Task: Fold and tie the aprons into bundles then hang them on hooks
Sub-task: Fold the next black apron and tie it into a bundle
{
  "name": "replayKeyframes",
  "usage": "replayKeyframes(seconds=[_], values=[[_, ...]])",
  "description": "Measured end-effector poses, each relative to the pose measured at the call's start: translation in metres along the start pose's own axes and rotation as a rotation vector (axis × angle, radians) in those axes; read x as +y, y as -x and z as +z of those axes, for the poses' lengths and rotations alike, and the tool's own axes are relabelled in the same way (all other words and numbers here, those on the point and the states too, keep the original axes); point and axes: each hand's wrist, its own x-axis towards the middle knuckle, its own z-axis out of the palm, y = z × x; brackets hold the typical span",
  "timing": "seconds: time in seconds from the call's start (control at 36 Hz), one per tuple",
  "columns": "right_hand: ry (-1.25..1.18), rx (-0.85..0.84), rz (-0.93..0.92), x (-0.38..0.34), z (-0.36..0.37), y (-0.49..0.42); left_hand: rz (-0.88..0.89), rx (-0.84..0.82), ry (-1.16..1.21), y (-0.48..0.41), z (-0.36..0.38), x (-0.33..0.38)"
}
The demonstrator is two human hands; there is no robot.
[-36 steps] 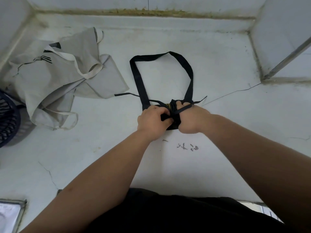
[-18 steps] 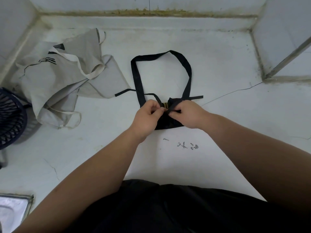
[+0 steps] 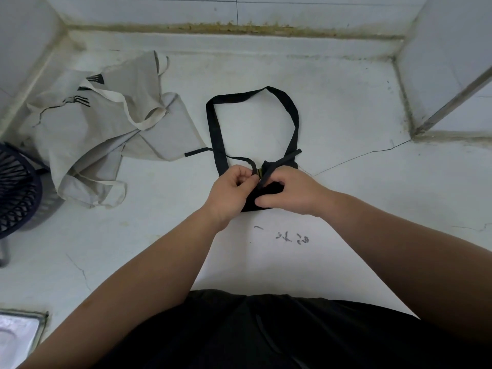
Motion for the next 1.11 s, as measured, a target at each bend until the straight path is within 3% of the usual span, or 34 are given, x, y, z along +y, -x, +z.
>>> replayKeyframes(seconds=[0.14,0.33,0.5,0.69,1.11], values=[[0.165,-0.01,-0.023,0.012,0.01,-0.004,-0.024,-0.005,-0.002,0.0,-0.001,0.002],[0.186,0.092,0.042,0.009,0.02,-0.009,-0.033,-0.062,0.009,0.003,-0.011,0.003],[-0.266,0.248,0.2,-0.01,0.002,-0.011,-0.014,-0.076,-0.012,0.005,-0.008,0.002],[-0.261,0.067,0.151,-0.015,0.001,-0.002,0.01,-0.027,0.003,0.004,-0.002,0.009],[-0.337,0.0,0.232,-0.02,-0.011,-0.001,-0.07,-0.101,0.109,0.01,-0.011,0.017]])
